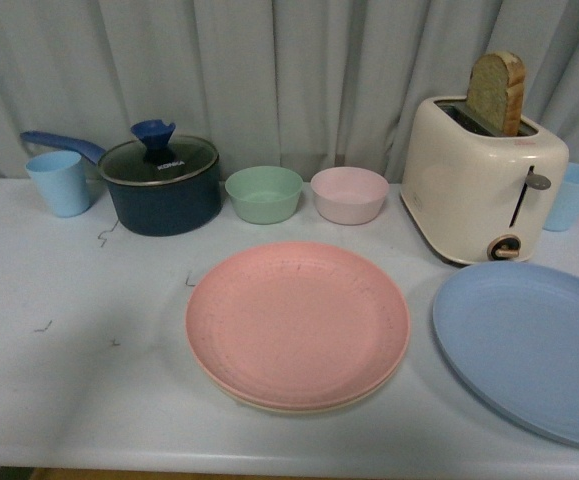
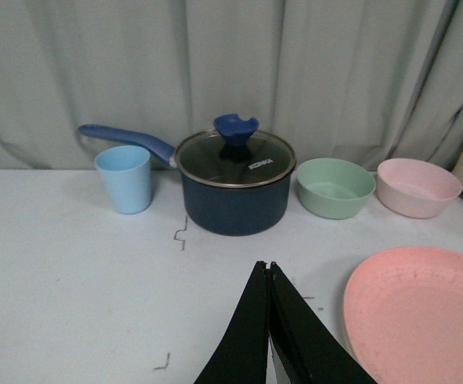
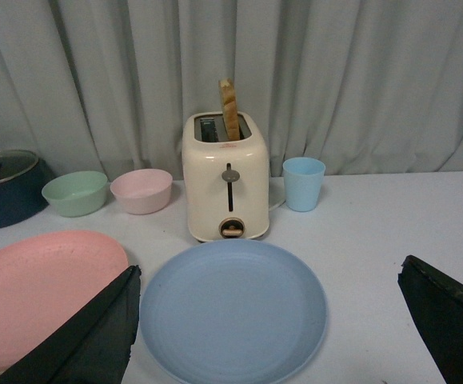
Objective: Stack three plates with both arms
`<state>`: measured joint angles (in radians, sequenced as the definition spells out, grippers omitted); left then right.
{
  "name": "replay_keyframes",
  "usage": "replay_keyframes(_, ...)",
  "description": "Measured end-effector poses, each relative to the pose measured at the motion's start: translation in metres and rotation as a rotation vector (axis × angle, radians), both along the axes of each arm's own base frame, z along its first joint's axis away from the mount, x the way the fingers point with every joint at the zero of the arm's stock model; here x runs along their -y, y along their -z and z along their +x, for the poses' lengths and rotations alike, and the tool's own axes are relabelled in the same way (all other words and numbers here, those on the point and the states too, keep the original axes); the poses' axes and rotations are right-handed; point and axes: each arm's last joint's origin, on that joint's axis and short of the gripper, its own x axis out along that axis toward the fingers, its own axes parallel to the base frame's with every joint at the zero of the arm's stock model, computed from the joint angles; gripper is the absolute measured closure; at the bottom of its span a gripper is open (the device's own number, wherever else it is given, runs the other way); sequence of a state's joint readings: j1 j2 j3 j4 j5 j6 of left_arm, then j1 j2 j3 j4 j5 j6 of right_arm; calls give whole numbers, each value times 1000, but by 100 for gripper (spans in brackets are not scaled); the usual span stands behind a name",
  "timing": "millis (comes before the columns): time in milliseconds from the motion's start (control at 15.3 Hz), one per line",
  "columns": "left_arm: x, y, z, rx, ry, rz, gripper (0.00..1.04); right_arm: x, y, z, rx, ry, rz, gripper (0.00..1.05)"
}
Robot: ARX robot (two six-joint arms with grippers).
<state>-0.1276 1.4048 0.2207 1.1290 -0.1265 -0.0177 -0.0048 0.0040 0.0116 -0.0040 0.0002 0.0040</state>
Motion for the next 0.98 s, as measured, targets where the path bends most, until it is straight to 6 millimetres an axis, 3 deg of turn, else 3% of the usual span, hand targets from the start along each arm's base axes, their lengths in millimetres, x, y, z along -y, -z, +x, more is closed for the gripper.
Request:
replay_keyframes(131, -7, -11, -16, 61, -11, -7, 103, 0, 0, 0, 0, 0, 0, 6)
replay_keyframes(459, -26, -9, -52, 43, -22, -6, 103, 0, 0, 0, 0, 0, 0, 6)
replay_keyframes(983, -24, -12, -84, 53, 1, -7, 103, 0, 0, 0, 0, 0, 0, 6)
